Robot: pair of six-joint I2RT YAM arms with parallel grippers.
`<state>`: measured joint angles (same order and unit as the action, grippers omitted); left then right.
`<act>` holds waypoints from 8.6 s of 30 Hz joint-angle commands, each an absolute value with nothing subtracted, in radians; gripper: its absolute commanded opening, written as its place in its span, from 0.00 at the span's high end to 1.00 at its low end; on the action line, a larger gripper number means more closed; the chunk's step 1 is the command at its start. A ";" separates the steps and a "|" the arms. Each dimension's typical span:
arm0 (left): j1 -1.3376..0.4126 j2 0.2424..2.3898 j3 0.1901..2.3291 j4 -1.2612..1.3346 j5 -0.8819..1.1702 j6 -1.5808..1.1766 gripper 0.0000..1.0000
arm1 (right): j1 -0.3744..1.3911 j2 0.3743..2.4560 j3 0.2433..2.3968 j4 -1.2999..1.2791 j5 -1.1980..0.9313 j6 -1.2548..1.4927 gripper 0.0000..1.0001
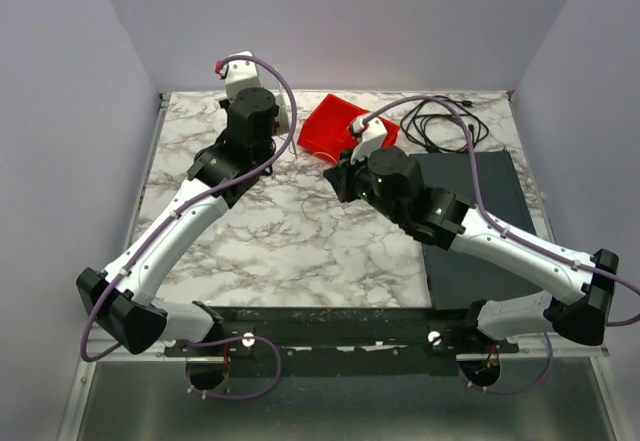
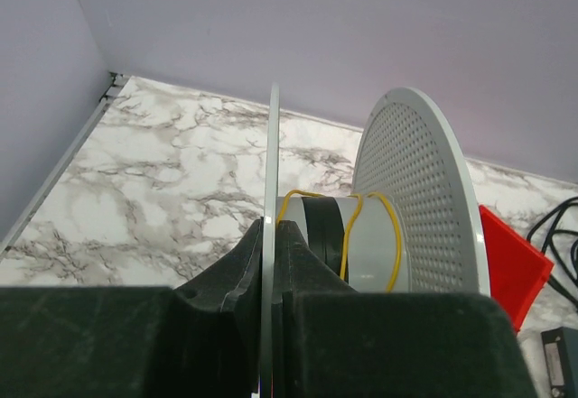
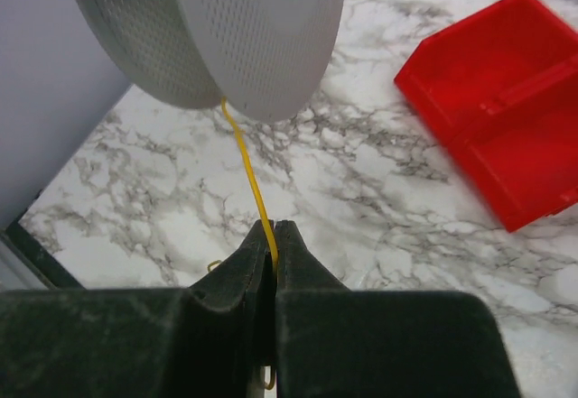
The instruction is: Wrap the cables
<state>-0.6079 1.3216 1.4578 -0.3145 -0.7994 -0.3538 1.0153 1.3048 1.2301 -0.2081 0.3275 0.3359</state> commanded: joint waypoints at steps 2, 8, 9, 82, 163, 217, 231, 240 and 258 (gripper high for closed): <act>-0.606 1.309 1.387 -0.193 -0.742 -0.282 1.00 | 1.022 1.328 1.364 -0.314 0.471 0.176 0.99; -0.634 1.276 1.343 -0.266 -0.624 -0.262 1.00 | 1.020 1.393 1.466 -0.269 0.521 0.047 0.99; -0.645 1.272 1.343 -0.295 -0.606 -0.254 1.00 | 1.018 1.404 1.484 -0.261 0.532 0.025 0.99; -0.735 1.136 1.592 -0.556 -0.492 -0.449 1.00 | 0.692 1.378 0.799 0.393 -0.097 0.436 0.40; -0.735 1.166 1.672 -0.605 -0.486 -0.508 1.00 | 0.865 1.435 0.972 0.351 0.276 0.039 0.99; -0.771 1.293 1.327 -0.248 -0.578 -0.205 1.00 | 0.934 1.372 1.241 -0.176 0.471 0.017 0.99; -0.778 1.157 1.103 -0.185 -0.379 -0.110 1.00 | 0.837 1.418 1.262 -0.170 0.394 0.020 0.99; -0.720 1.144 1.036 -0.162 -0.146 -0.103 1.00 | 0.760 1.472 1.261 -0.235 0.297 0.044 0.99; -0.469 1.433 1.003 -0.005 0.708 -0.376 1.00 | 0.718 1.633 1.216 -0.302 0.082 0.229 0.99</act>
